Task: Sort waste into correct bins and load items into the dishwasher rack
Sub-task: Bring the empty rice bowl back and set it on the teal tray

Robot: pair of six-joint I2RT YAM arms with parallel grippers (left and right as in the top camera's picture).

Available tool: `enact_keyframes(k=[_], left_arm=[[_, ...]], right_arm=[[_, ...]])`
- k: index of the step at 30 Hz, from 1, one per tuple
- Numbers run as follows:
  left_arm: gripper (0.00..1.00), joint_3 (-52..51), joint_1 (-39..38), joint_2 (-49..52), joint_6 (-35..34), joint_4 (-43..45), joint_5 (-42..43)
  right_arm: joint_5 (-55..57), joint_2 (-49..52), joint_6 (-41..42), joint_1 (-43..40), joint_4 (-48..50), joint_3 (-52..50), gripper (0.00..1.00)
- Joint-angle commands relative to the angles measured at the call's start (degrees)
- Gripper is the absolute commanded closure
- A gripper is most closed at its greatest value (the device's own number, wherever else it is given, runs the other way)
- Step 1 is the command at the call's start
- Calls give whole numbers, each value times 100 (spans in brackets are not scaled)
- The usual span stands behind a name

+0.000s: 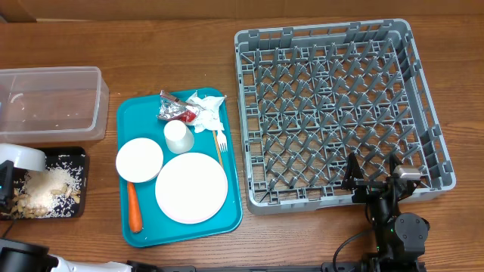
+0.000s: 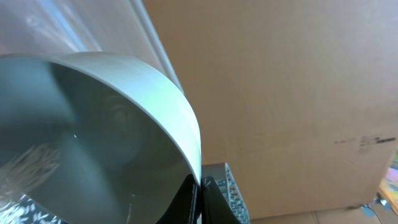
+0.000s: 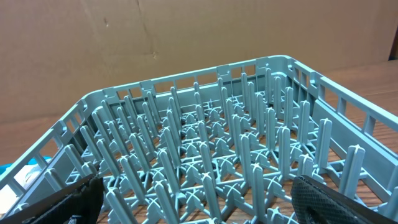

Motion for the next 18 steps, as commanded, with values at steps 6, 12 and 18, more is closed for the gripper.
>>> enact_keyframes(k=[6,12,18], left_arm=[[96,-31,-7,17,39,68,581],[96,-31,-7,11,-289,-31,164],[96,-20,-212,-302,173,-610,-286]], right_arm=[[-4,-57,-20,-22,24,-26,0],[-4,-57,-20,-22,22,-26,0],[-4,-57,-20,-22,22,-26,0]])
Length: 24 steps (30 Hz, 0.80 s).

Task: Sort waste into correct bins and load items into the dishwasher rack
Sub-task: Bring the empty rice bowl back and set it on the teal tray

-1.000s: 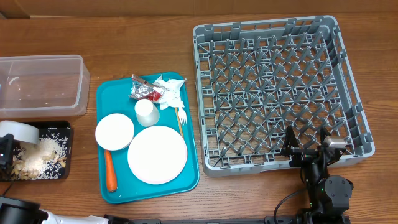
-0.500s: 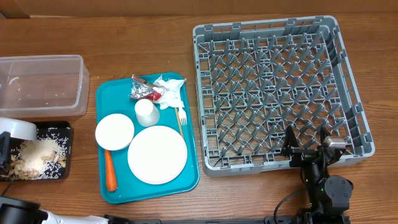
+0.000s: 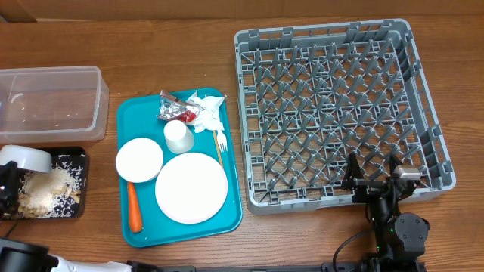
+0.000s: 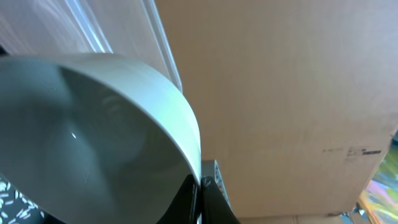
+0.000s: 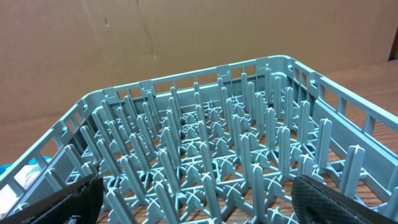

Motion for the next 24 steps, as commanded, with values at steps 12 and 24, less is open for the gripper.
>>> enact_keyframes(k=[12,24], left_arm=[[96,63,-2028,-2640,-1154,184,-2323],[96,66,-4133,-3534,-1624,275,-4454]], right_arm=[[-4,-57,-22,-20,22,-26,0],[-4,-57,-22,-20,22,-26,0]])
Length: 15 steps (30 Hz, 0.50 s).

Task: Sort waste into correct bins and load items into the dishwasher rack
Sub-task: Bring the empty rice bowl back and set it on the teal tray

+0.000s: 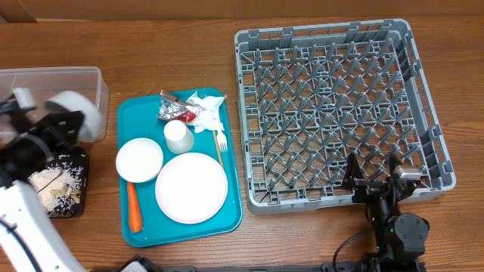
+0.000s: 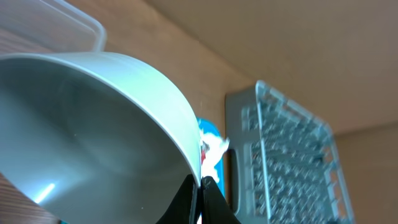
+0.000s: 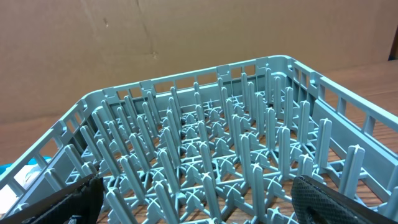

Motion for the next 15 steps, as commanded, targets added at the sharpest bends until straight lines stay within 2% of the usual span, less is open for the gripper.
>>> enact_keyframes(k=[1,9,11,15], left_arm=[[96,63,-920,42,-133,85,-1410],[96,63,-2916,302,-256,708,-4236],[96,66,-3279,503,-289,848,-4916],[96,63,-3569,984,-291,883,-5635]], right_arm=[[-4,-57,-22,-20,24,-26,0],[-4,-57,-22,-20,24,-26,0],[-4,-57,-22,-20,24,-26,0],[-4,-57,-22,-20,24,-26,0]])
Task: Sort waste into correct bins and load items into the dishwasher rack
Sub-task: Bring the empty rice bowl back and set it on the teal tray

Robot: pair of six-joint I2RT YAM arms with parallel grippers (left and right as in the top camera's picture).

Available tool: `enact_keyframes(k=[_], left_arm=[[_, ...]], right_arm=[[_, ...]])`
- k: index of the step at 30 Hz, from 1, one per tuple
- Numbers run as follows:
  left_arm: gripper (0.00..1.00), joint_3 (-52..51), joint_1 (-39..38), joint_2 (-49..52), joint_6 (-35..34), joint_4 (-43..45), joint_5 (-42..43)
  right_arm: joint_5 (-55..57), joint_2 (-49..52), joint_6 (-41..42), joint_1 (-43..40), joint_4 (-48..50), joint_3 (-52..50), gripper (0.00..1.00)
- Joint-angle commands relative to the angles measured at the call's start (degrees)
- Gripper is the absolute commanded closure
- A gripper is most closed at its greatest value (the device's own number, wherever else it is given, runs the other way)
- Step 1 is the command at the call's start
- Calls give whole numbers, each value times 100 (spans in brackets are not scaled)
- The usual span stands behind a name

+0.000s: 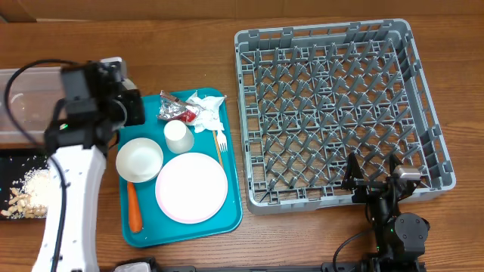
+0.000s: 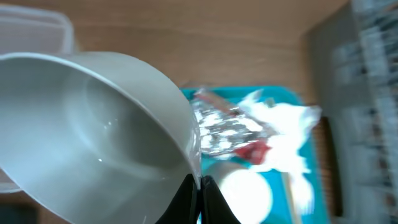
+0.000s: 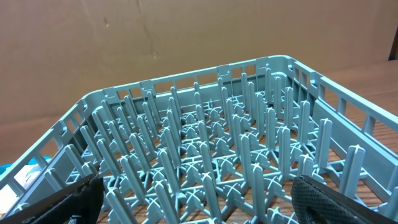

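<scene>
My left gripper (image 2: 200, 182) is shut on the rim of an empty white bowl (image 2: 93, 124). In the overhead view the left gripper (image 1: 123, 106) hangs over the left edge of the teal tray (image 1: 231, 219), by the clear bin (image 1: 26, 106). Below the bowl lie a foil wrapper (image 2: 221, 124), a crumpled napkin (image 2: 280, 121) and a paper cup (image 2: 245, 193). The grey dishwasher rack (image 1: 340, 106) stands at the right. My right gripper (image 1: 372, 181) stands open at its front edge, with the rack's pegs (image 3: 205, 143) ahead of it.
The teal tray also holds a small white dish (image 1: 140, 160), a large plate (image 1: 191, 187), a carrot (image 1: 134, 208) and a fork (image 1: 220, 143). A black tray (image 1: 19, 193) with rice and scraps lies at the far left, partly behind my left arm.
My left gripper, still shut on the bowl, has moved right from over the clear bin's near corner to the teal tray's left edge. The right arm has not moved.
The left gripper held the bowl tilted low over the black tray of rice at the far left, and stayed there at the following moment. Then the bowl was higher, beside the clear bin. Now it hangs empty over the teal tray's edge.
</scene>
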Motion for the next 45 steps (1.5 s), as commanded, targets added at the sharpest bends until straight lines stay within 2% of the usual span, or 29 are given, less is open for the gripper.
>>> enact_keyframes(k=[1,4,9,26,27,29,31,34,40,45], left_arm=[[96,66,-138,509,-120,26,-1322],[96,66,-125,885,-98,101,-1246],[96,63,-203,1283,337,308,-680],[96,66,-496,2146,461,533,-1008],[93,66,-503,2142,463,533,-1023],[81,66,-503,2142,461,527,-1069],[79,72,-503,2138,459,494,-1091],[72,177,-503,2135,437,328,-1088],[72,811,-503,2122,286,-363,-1119],[71,1615,-503,2116,-70,-1268,-1150]], right_arm=[[-4,-57,-22,-20,20,-26,0],[-4,-57,-22,-20,20,-26,0],[-4,-57,-22,-20,20,-26,0],[-4,-57,-22,-20,20,-26,0],[-4,-57,-22,-20,20,-26,0],[-4,-57,-22,-20,20,-26,0],[-4,-57,-22,-20,20,-26,0],[-4,-57,-22,-20,20,-26,0],[-4,-57,-22,-20,20,-26,0],[-4,-57,-22,-20,20,-26,0]])
